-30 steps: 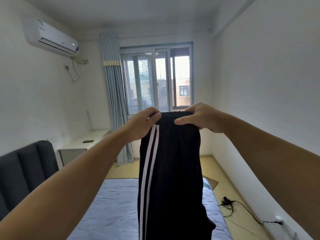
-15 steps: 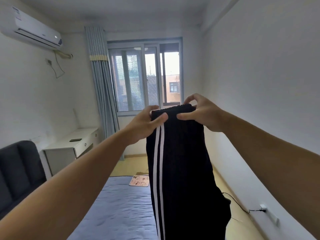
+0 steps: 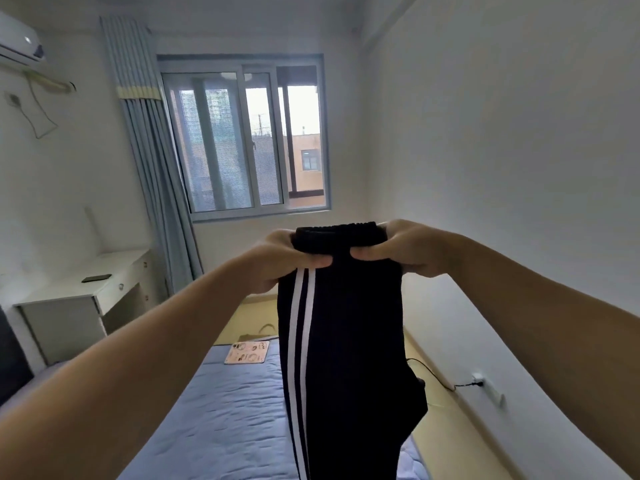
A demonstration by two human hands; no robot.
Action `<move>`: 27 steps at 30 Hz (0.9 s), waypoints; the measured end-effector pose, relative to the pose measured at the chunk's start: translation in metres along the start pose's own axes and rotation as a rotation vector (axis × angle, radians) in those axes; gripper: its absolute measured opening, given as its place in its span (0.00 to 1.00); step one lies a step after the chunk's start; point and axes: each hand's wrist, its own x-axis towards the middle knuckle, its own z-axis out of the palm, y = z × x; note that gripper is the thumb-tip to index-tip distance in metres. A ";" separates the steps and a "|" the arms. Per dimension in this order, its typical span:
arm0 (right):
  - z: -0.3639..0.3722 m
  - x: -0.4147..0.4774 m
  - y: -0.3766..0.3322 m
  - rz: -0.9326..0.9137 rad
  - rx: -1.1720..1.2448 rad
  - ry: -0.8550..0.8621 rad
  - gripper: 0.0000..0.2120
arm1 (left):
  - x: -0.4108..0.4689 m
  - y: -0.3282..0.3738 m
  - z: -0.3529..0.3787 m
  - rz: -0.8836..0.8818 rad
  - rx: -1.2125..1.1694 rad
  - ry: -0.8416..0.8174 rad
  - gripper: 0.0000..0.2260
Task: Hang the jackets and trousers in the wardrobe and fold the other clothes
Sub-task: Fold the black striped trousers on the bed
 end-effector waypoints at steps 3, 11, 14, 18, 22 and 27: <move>-0.008 -0.003 0.003 -0.017 0.039 -0.035 0.18 | 0.003 0.008 -0.006 -0.116 -0.074 -0.082 0.14; -0.021 0.010 0.012 -0.001 0.165 -0.225 0.08 | 0.020 -0.001 -0.014 -0.158 -0.241 -0.432 0.10; -0.022 0.025 0.023 0.023 0.147 -0.226 0.07 | 0.035 -0.017 -0.010 -0.189 -0.216 -0.406 0.21; -0.019 0.057 0.048 0.090 0.116 -0.115 0.12 | 0.068 -0.047 0.001 -0.263 -0.126 -0.314 0.30; -0.012 0.093 0.083 0.150 -0.116 0.015 0.16 | 0.114 -0.094 0.025 -0.210 0.099 -0.147 0.16; -0.004 0.125 0.135 0.196 -0.469 0.187 0.13 | 0.165 -0.141 0.066 -0.129 0.466 -0.023 0.18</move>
